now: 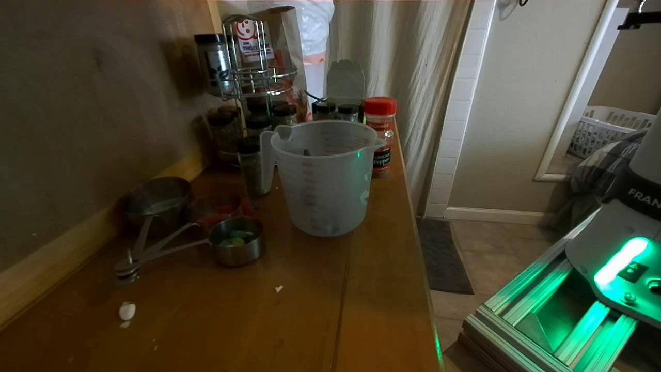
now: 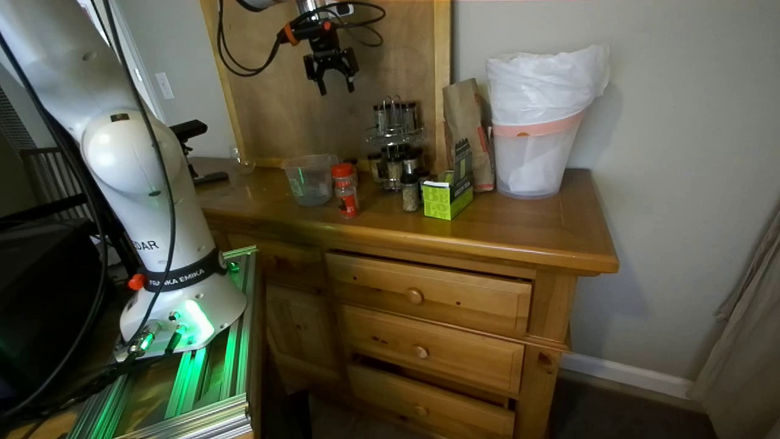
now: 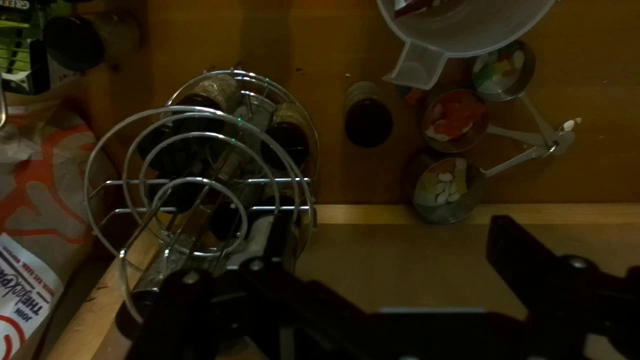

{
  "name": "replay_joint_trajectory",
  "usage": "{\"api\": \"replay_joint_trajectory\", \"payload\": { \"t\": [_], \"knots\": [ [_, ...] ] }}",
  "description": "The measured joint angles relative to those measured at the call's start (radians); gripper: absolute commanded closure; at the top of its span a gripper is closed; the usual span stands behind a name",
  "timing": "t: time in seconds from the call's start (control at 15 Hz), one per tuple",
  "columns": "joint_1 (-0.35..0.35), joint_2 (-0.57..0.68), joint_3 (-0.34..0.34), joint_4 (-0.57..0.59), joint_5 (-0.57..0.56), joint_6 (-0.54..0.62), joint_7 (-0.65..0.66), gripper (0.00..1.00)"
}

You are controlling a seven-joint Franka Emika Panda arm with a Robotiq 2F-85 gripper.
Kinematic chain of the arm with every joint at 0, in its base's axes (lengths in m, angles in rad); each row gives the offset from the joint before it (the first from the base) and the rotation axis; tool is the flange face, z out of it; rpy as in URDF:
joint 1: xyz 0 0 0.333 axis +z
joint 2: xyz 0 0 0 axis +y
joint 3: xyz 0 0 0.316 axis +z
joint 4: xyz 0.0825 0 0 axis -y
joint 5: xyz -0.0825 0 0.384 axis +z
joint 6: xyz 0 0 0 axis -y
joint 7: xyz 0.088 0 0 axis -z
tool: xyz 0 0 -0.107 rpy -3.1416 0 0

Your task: Remove one container from the top part of the seasoning rack and put it on the table

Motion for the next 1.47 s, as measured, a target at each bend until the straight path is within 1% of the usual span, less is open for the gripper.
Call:
{"api": "replay_joint_trajectory", "payload": {
  "t": [0.2, 0.53, 0.6, 0.8, 1.13, 1.47],
  "knots": [
    [-0.001, 0.029, 0.043, 0.012, -0.055, -0.02, 0.11, 0.0],
    [0.0, 0.036, 0.045, 0.013, -0.059, -0.02, 0.119, 0.0],
    [-0.002, 0.037, 0.046, 0.013, -0.059, -0.02, 0.147, 0.0],
    [-0.013, 0.06, 0.046, 0.027, -0.059, -0.016, 0.287, 0.0],
    [-0.039, 0.166, 0.022, 0.118, -0.055, -0.011, 0.345, 0.0],
    [-0.039, 0.265, 0.013, 0.203, -0.073, 0.046, 0.433, 0.0]
  ]
}}
